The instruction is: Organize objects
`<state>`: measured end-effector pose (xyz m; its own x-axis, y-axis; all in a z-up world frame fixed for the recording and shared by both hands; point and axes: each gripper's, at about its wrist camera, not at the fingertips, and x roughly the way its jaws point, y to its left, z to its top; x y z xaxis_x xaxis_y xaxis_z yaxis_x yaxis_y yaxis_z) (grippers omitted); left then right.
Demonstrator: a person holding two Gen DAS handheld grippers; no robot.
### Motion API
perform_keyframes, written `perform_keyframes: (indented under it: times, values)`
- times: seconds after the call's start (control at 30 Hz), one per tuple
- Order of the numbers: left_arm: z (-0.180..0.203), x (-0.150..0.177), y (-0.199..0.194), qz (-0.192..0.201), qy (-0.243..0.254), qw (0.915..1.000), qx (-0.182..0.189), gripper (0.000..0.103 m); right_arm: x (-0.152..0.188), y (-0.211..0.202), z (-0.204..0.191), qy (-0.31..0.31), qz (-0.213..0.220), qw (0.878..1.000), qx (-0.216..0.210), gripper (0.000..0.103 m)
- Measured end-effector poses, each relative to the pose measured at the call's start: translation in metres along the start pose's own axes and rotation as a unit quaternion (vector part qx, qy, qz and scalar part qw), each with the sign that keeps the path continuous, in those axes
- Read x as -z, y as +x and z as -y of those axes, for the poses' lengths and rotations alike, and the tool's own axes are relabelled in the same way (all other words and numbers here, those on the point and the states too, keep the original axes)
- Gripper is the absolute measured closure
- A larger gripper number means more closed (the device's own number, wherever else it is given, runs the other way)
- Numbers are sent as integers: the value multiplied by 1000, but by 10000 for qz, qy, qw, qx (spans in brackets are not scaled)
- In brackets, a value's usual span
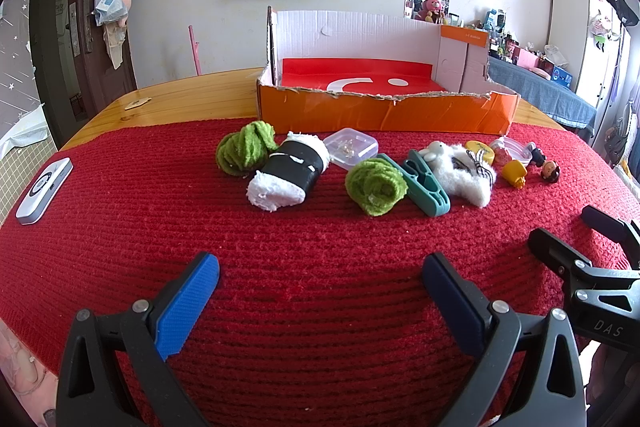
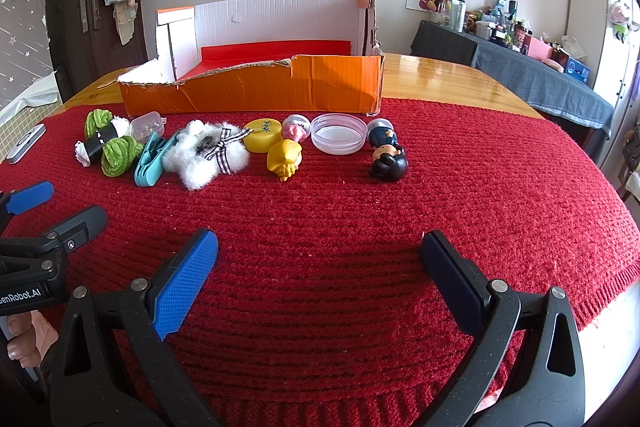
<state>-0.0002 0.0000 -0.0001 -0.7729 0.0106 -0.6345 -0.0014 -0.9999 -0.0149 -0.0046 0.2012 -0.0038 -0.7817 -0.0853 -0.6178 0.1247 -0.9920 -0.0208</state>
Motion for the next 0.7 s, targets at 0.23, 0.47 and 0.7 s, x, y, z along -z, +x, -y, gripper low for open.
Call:
perform_keyframes:
  times: [0.23,0.47,0.7]
  values:
    - [0,0,0,-1,-1,10000,0,0,0,0,0,-1,1,10000,1,0]
    - [0,0,0,-9,-6,10000,11,0,0,-1,-1,-1,-15,10000,-5,0]
    - [-7,-8,-5,-79,-147,9995,274,0,-17,-7,8,145,-111,9994,-297,0]
